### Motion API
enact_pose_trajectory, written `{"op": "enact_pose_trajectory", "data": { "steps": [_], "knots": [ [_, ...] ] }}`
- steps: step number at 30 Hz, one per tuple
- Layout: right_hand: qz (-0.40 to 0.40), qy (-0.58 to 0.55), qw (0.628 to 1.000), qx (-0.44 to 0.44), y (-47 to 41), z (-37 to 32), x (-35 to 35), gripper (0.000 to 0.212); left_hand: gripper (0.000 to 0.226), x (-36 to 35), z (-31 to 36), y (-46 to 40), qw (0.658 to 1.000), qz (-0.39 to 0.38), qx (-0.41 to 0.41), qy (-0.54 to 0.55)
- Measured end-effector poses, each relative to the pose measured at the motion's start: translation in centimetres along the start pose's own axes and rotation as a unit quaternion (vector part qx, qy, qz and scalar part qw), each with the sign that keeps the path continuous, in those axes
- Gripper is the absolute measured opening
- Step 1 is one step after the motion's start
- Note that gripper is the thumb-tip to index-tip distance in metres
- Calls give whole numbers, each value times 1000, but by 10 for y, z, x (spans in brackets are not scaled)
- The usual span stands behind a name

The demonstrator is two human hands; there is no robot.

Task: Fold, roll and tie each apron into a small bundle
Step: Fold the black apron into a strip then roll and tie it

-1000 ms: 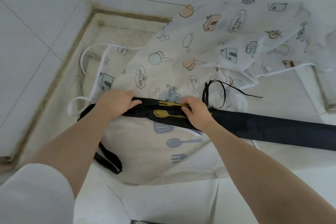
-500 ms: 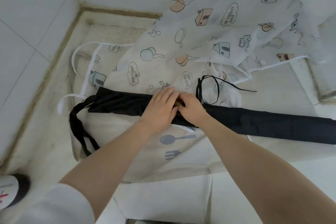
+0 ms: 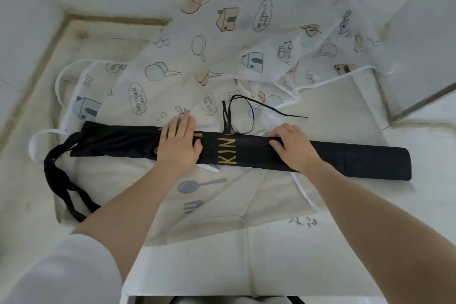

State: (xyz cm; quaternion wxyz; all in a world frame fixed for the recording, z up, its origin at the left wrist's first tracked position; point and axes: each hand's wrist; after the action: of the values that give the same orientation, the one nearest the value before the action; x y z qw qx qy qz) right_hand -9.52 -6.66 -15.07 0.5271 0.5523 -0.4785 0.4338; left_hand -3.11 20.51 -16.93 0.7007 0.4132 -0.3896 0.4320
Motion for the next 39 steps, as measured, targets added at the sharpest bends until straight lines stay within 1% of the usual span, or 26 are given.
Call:
{"op": "enact_pose_trajectory", "data": {
  "steps": [2,3,4,5,6,7,8,9,10,12,14,16,18,21,23,25,27,29,31,32,34,36,39],
  "knots": [
    [-17,-7,1000,7,-6,2,0,18,62,0,22,5,994,66,45,74],
    [-15,-17,1000,1,-8,3,-1,16,61,0,36,9,989,100,37,98],
    [-6,-30,1000,-7,-9,3,-1,16,60,-3,52,13,987,125,-1,104],
    [1,-39,999,-17,-11,4,-2,16,61,-6,72,16,984,131,-60,108],
    [8,-40,999,-22,-13,1,-4,17,61,-11,90,19,978,110,-129,118],
    [5,-25,999,-22,-16,-2,-7,19,62,-17,109,20,971,72,-187,132],
    [-1,7,1000,-13,-19,-3,-10,22,64,-25,127,20,963,30,-223,149],
    [-7,33,999,-4,-19,-1,-12,25,68,-35,142,18,957,-3,-235,169],
    [-4,38,999,4,-19,-2,-14,27,71,-42,148,16,955,-16,-228,189],
    [17,12,1000,5,-15,6,-15,27,74,-53,150,9,963,-19,-176,203],
    [45,1,999,4,-3,25,-13,24,77,-61,144,3,981,-21,-123,147],
    [71,28,997,-9,12,52,-13,20,83,-63,141,3,991,-32,-107,77],
    [88,58,993,-47,26,89,-15,18,86,-64,144,2,994,-32,-102,35],
    [54,103,987,-114,46,149,-11,22,88,-68,147,0,995,-38,-87,-13],
    [36,116,982,-147,55,178,-8,28,88,-70,149,1,997,-22,-68,-39],
    [32,120,981,-150,57,189,-8,31,78,-70,156,6,994,34,-82,-69],
    [40,127,980,-147,54,188,-12,34,60,-71,171,7,983,77,-148,-82],
    [38,135,979,-151,52,186,-12,38,50,-76,198,4,969,81,-220,-73],
    [20,141,978,-153,50,187,-11,40,35,-80,237,0,963,49,-263,-29],
    [14,138,979,-149,51,189,-10,39,31,-84,257,-1,964,8,-264,-1],
    [17,118,983,-143,52,192,-9,38,39,-94,283,-3,973,-74,-219,17],
    [27,98,984,-144,55,195,-7,37,49,-98,295,-3,979,-85,-187,-4],
    [20,100,984,-149,68,210,-2,40,58,-97,301,-1,981,-86,-173,-17]
  ]
}}
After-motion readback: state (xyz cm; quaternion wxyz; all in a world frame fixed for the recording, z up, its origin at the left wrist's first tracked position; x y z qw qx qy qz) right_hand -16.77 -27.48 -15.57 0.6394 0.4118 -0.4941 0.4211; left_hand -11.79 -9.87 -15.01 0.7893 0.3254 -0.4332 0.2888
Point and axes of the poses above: each hand's wrist, its own y-axis away from the middle knuckle, its own x-axis out of the back of the hand, z = x × y, and after that the axes turned 15 degrees about y, right-handed
